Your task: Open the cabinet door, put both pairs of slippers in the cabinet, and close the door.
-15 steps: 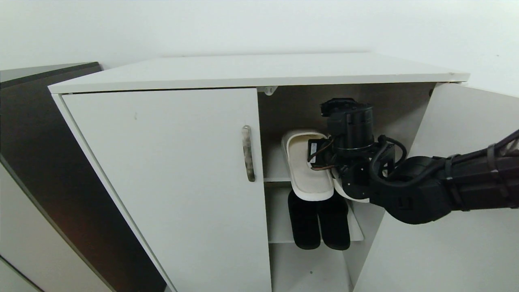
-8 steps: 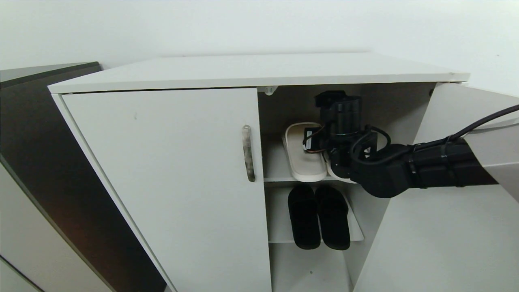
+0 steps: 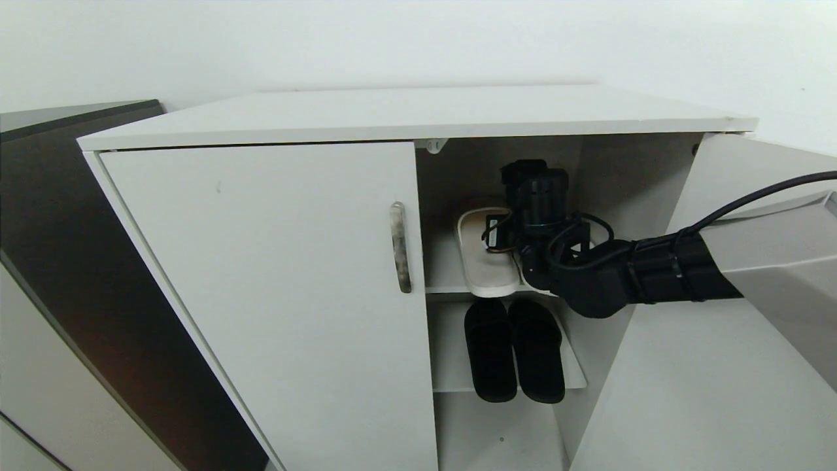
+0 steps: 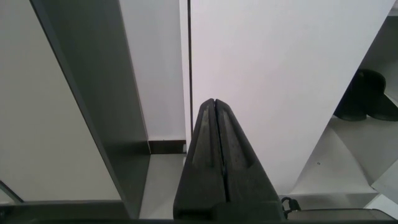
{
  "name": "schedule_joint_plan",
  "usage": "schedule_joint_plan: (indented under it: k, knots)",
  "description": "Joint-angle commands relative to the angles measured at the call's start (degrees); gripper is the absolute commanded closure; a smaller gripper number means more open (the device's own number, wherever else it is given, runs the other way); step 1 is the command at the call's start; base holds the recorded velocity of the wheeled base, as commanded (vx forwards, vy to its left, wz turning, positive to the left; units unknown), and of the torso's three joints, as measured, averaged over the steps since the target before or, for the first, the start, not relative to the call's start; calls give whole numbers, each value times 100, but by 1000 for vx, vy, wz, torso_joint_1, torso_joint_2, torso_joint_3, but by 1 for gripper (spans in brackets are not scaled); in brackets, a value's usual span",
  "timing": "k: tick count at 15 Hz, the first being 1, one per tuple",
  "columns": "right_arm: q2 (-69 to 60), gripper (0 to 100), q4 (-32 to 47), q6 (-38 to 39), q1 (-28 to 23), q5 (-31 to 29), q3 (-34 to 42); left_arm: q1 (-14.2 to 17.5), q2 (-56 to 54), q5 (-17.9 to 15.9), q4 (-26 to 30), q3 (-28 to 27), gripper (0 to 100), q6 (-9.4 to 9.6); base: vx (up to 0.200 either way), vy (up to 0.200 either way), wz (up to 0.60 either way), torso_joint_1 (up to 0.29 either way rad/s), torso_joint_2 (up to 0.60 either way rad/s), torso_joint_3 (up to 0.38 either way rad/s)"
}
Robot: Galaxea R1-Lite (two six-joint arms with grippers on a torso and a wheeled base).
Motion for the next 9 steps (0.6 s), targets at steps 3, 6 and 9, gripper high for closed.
schedule_joint_plan:
  k: [3, 6, 9]
  knots:
    - [-154, 0, -10, 11, 42, -1, 164, 4, 7, 2, 2, 1, 100, 0, 0, 0, 0, 0, 0, 0]
    - [-1156, 0, -239, 63, 367, 17, 1447, 4, 7, 2, 2, 1, 100, 0, 0, 0, 0, 0, 0, 0]
    - [-2193, 0, -801, 46, 727, 280, 2809, 4, 7, 2, 2, 1, 100, 0, 0, 0, 0, 0, 0, 0]
